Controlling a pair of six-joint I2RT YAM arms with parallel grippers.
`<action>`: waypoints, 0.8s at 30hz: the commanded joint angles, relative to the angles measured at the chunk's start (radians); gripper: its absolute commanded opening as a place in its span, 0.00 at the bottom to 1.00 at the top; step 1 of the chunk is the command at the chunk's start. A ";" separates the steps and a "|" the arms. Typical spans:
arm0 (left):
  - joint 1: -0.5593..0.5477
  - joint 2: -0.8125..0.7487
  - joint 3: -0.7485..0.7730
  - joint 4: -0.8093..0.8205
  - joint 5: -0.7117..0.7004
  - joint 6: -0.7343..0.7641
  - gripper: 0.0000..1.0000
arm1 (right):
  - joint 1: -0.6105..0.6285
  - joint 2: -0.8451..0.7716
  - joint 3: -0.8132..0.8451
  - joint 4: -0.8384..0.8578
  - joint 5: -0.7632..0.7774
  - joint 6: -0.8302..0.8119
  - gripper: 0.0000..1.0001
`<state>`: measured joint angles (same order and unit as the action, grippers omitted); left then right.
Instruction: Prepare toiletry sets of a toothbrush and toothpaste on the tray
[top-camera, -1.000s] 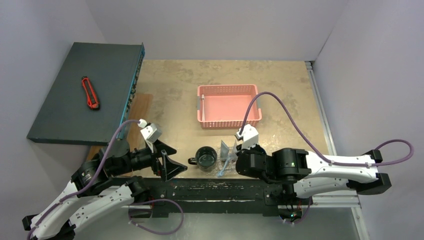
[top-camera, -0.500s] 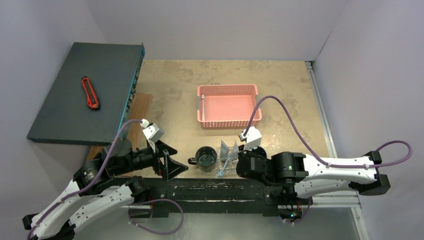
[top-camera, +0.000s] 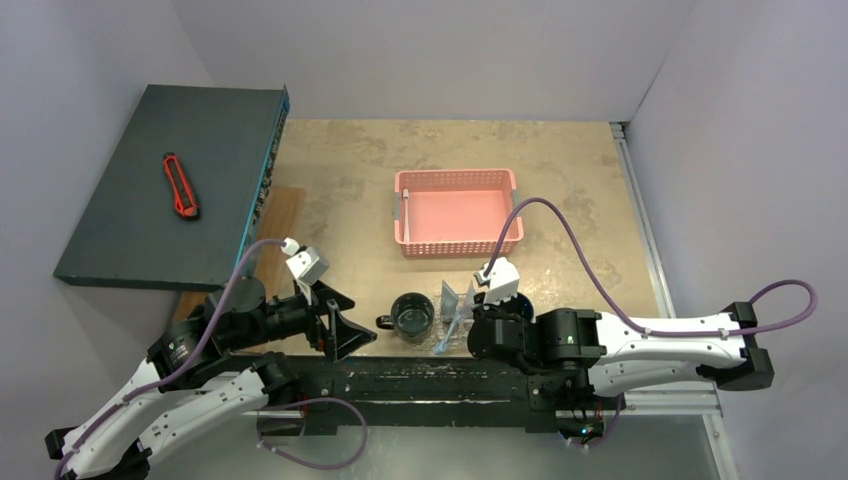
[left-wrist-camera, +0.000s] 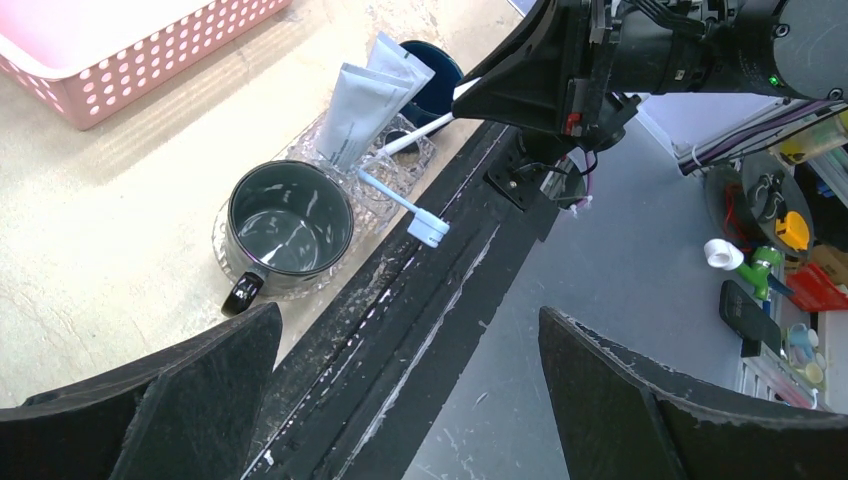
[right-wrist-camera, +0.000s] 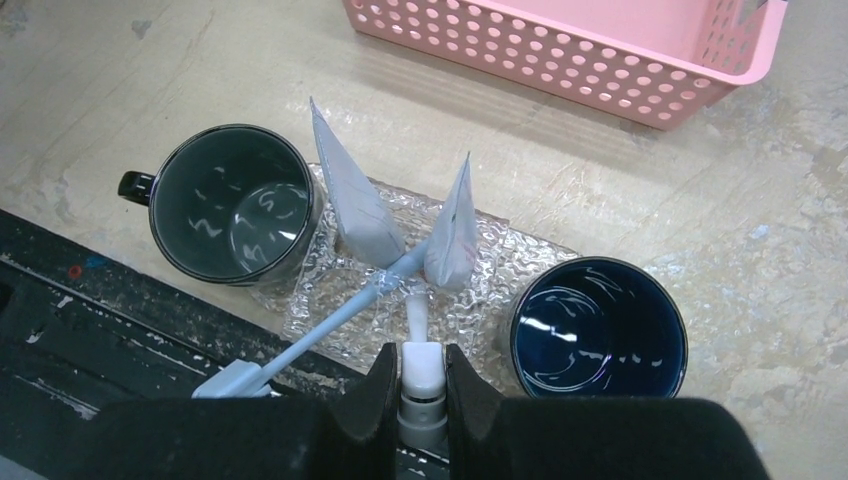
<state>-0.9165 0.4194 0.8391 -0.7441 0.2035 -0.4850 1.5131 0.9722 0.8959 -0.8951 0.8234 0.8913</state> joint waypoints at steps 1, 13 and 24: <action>0.004 0.009 0.002 0.017 -0.013 0.026 1.00 | 0.006 -0.014 -0.027 0.057 0.055 0.028 0.00; 0.004 0.007 0.000 0.013 -0.015 0.025 1.00 | 0.007 0.000 -0.052 0.048 0.045 0.037 0.04; 0.004 0.007 0.001 0.012 -0.015 0.026 1.00 | 0.013 -0.029 -0.069 0.071 0.025 0.021 0.23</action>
<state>-0.9165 0.4194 0.8391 -0.7494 0.2001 -0.4778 1.5204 0.9535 0.8444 -0.8387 0.8448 0.9001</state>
